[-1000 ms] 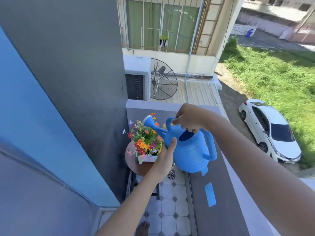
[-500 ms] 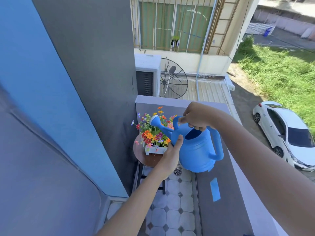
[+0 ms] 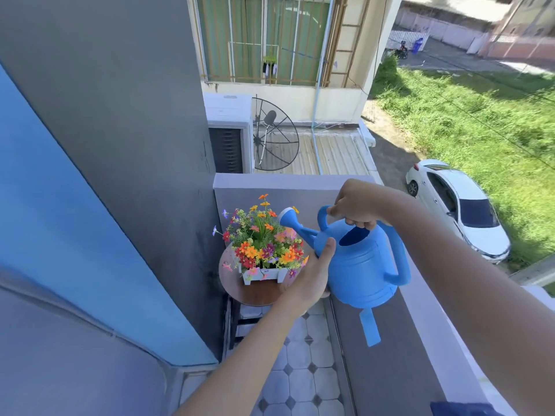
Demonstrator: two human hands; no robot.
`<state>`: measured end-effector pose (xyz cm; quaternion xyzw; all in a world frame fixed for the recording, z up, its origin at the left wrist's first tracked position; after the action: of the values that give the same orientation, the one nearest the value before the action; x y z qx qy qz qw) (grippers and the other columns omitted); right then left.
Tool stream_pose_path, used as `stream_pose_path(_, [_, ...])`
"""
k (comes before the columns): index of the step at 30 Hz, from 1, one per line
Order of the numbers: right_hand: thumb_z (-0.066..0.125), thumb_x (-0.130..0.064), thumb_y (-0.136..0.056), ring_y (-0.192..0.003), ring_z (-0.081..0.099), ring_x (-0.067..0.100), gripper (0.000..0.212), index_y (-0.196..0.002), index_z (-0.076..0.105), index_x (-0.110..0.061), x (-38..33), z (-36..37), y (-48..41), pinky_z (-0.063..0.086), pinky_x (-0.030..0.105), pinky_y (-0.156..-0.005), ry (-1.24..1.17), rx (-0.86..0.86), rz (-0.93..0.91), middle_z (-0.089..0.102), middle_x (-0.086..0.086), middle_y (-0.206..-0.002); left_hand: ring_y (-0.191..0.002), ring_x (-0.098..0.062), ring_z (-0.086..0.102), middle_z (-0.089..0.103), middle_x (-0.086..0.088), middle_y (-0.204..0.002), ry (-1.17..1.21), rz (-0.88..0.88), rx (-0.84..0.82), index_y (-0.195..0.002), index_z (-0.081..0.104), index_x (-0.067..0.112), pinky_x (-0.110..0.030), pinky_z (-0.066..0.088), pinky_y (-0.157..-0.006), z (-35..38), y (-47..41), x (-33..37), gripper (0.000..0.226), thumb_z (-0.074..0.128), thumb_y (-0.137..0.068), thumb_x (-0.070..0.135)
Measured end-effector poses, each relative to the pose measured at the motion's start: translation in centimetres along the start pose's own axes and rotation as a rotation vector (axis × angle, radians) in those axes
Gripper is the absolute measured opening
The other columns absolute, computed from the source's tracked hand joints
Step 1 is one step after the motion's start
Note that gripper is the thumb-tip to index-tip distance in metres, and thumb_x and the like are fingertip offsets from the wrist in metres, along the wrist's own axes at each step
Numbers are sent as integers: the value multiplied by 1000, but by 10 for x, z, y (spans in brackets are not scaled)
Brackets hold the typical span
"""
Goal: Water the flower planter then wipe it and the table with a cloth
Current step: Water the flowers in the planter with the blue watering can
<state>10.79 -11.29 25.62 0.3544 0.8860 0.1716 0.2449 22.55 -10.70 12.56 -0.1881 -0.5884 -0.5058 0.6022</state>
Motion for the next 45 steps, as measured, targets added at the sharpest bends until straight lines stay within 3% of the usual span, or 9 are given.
stream_pose_path(6, [54, -19, -104, -56, 42, 27, 27, -82, 51, -4, -14, -8, -19, 34, 29, -49, -16, 35, 50, 54, 18, -72, -108, -7, 55, 57, 19, -118, -1, -30, -41, -135, 39, 41, -38, 50, -84, -20, -11, 15, 50, 29, -94, 67])
stream_pose_path(10, [55, -20, -102, -48, 43, 25, 29, -78, 50, -5, -27, -9, -34, 35, 29, -47, 2, 52, 74, 55, 15, -63, -109, -6, 53, 55, 24, -117, -6, -42, -58, -140, 36, 44, -47, 48, -93, -37, -16, 21, 58, 28, -90, 72])
stream_pose_path(15, [55, -19, -102, -46, 37, 22, 27, -79, 48, -7, -51, -4, -44, 30, 27, -46, -22, 26, 68, 50, 13, -59, -128, -23, 48, 50, 12, -134, 6, -64, -45, -142, 34, 43, -50, 49, -95, -60, -17, 23, 62, 29, -89, 73])
stream_pose_path(23, [55, -16, -102, -46, 32, 21, 28, -77, 46, -8, -70, 8, -40, 26, 26, -45, -53, -30, 36, 46, 12, -62, -123, -26, 52, 51, 11, -132, -35, -105, -62, -140, 34, 45, -43, 48, -87, -79, -4, 19, 63, 27, -86, 77])
stream_pose_path(28, [59, -15, -99, -44, 29, 20, 33, -71, 44, -8, -67, 12, -24, 24, 25, -43, -46, -67, 1, 44, 11, -62, -129, -25, 47, 43, 11, -145, -68, -148, -149, -145, 26, 46, -53, 40, -102, -76, 12, 14, 68, 29, -85, 77])
stream_pose_path(34, [60, -19, -99, -43, 29, 20, 20, -86, 60, -3, -56, 15, 1, 24, 22, -40, -39, -68, 25, 45, 13, -68, -130, -21, 47, 41, 8, -150, -85, -177, -210, -147, 27, 42, -58, 36, -108, -61, 32, 11, 78, 34, -79, 79])
stream_pose_path(38, [59, -18, -100, -44, 29, 20, 39, -119, 63, 15, -42, 15, 12, 24, 21, -39, -63, -65, 63, 43, 14, -70, -127, -21, 52, 40, 6, -150, -138, -187, -204, -145, 31, 42, -58, 42, -105, -53, 35, 9, 83, 38, -73, 83])
stream_pose_path(43, [59, -17, -100, -43, 27, 20, 27, -100, 70, 8, -28, 11, 25, 23, 22, -40, -73, -45, 100, 42, 14, -70, -135, -26, 43, 29, 9, -157, -119, -205, -288, -149, 19, 43, -62, 34, -108, -35, 39, 9, 79, 36, -80, 78])
stream_pose_path(45, [59, -16, -100, -41, 26, 20, 34, -105, 68, 15, -23, 10, 30, 23, 22, -40, -76, -45, 117, 41, 14, -69, -134, -25, 44, 27, 9, -158, -115, -222, -285, -149, 20, 42, -63, 33, -109, -30, 40, 9, 82, 39, -78, 79])
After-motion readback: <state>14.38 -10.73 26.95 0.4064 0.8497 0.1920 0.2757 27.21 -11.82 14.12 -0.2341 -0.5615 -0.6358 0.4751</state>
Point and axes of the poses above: each hand's wrist, its own y-axis away from the middle knuckle, its own z-axis out of the palm, x = y × z, the point moved 4 cm from there along -y, towards the middle knuckle
